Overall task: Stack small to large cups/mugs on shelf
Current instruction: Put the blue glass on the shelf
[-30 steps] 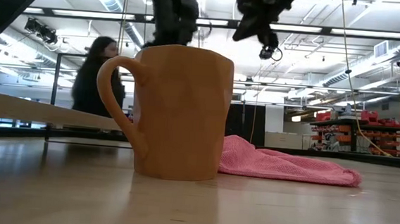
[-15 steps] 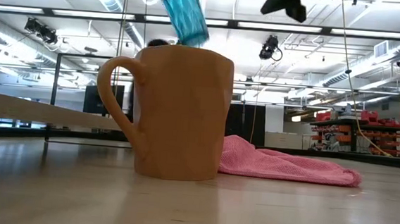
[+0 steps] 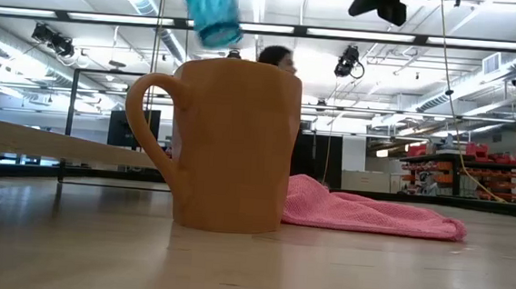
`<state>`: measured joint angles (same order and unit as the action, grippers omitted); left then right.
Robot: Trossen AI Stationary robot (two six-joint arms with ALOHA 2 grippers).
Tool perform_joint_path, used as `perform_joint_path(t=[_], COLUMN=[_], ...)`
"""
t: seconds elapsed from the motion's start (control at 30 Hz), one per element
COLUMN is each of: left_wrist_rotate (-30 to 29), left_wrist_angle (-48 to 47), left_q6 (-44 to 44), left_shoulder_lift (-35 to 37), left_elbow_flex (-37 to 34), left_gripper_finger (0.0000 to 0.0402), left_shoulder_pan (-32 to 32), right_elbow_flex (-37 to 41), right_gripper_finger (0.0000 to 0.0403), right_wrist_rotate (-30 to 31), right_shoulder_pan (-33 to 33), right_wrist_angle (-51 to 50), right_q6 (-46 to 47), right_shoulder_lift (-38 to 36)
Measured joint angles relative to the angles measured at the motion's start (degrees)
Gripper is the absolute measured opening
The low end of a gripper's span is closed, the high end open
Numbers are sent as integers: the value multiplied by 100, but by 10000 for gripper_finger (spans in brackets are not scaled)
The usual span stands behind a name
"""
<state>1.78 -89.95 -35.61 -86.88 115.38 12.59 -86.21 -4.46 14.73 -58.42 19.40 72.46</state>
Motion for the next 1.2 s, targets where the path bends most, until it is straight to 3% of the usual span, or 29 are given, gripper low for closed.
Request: perform_joint_path(t=[0.23,0.57,0.83,1.2], left_wrist_rotate=[-9,-348,-586,-629], left_wrist_angle=[-9,-1,35,559], left_q6=[-596,-1040,-1049,-1022], left_shoulder_lift=[569,941,928,932], left_elbow_flex=[-1626,-2948,-3633,-3712], left_gripper_finger=[12,12,12,12], left_shoulder_pan=[-308,-257,-116,-102], right_elbow_flex=[115,212,212,212], right_gripper_finger=[9,9,9,9], right_wrist_rotate=[-3,223,255,255], right_shoulder_pan=[-315,-335,-335,-335], right_wrist_angle=[-71,-8,-10,-11], right_q6=[0,-7,-7,-7], right_shoulder_lift=[-1,3,3,3])
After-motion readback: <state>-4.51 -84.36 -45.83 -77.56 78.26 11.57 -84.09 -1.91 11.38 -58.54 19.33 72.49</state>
